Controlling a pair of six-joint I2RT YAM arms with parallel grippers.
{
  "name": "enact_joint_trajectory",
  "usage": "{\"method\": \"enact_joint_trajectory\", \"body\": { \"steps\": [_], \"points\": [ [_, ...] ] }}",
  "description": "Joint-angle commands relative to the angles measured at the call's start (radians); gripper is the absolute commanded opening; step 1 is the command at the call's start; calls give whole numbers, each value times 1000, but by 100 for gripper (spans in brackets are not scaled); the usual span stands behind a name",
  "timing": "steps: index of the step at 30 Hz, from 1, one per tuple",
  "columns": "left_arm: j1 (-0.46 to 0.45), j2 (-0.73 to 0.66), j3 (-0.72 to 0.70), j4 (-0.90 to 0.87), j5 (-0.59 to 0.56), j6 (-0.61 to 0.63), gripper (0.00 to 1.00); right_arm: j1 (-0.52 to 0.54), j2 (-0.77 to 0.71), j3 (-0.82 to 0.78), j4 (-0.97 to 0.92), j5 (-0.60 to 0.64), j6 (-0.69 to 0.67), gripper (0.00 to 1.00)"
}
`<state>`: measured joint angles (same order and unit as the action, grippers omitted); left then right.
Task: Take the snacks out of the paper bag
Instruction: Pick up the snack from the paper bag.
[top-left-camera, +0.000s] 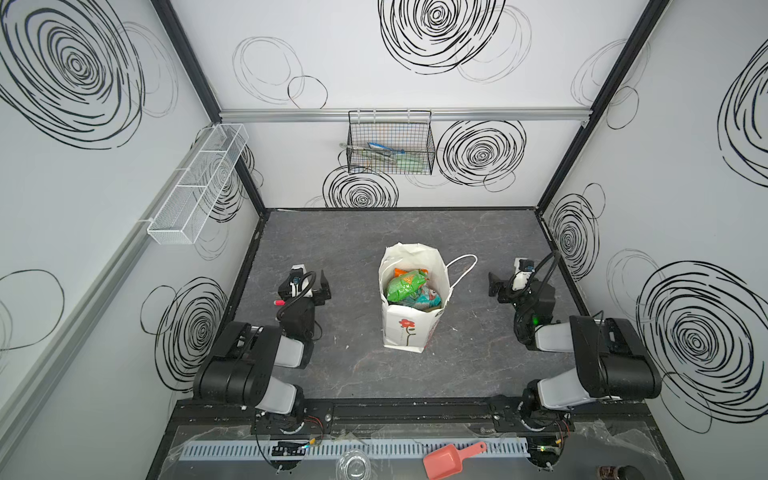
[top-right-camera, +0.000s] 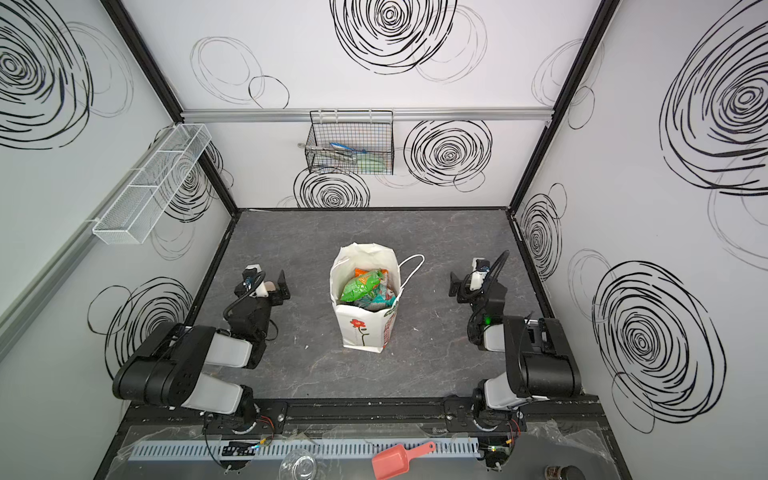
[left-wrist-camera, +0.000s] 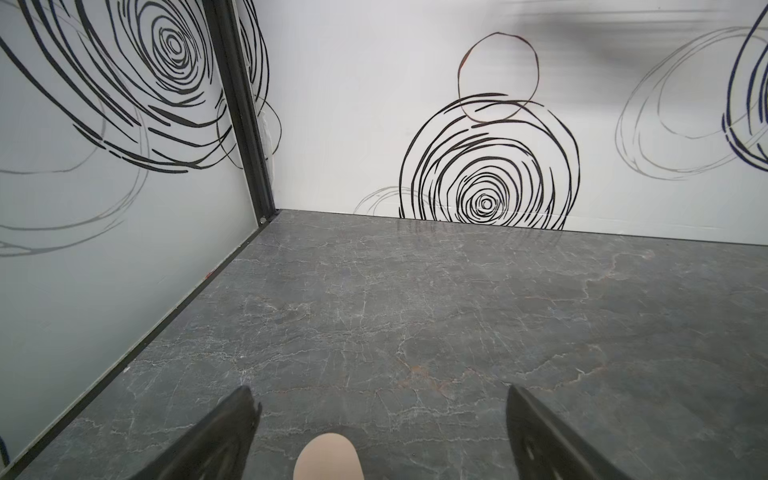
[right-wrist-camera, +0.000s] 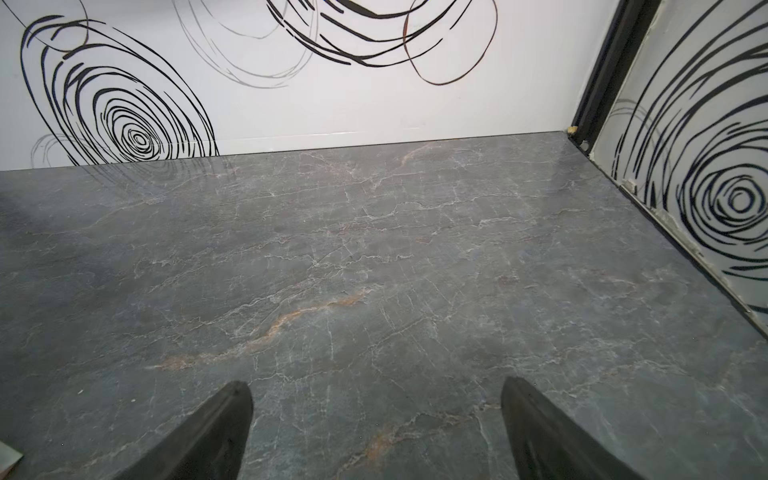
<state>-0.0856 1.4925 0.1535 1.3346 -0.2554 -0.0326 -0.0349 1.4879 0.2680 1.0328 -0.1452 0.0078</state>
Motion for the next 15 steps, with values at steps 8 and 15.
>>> {"method": "enact_joint_trajectory", "body": {
  "steps": [8,15],
  "points": [
    [3,6,17,74,14,6,96,-10,-5,8,40,21,26,97],
    [8,6,14,80,11,1,96,-11,-4,8,40,22,27,97]
  ]
}}
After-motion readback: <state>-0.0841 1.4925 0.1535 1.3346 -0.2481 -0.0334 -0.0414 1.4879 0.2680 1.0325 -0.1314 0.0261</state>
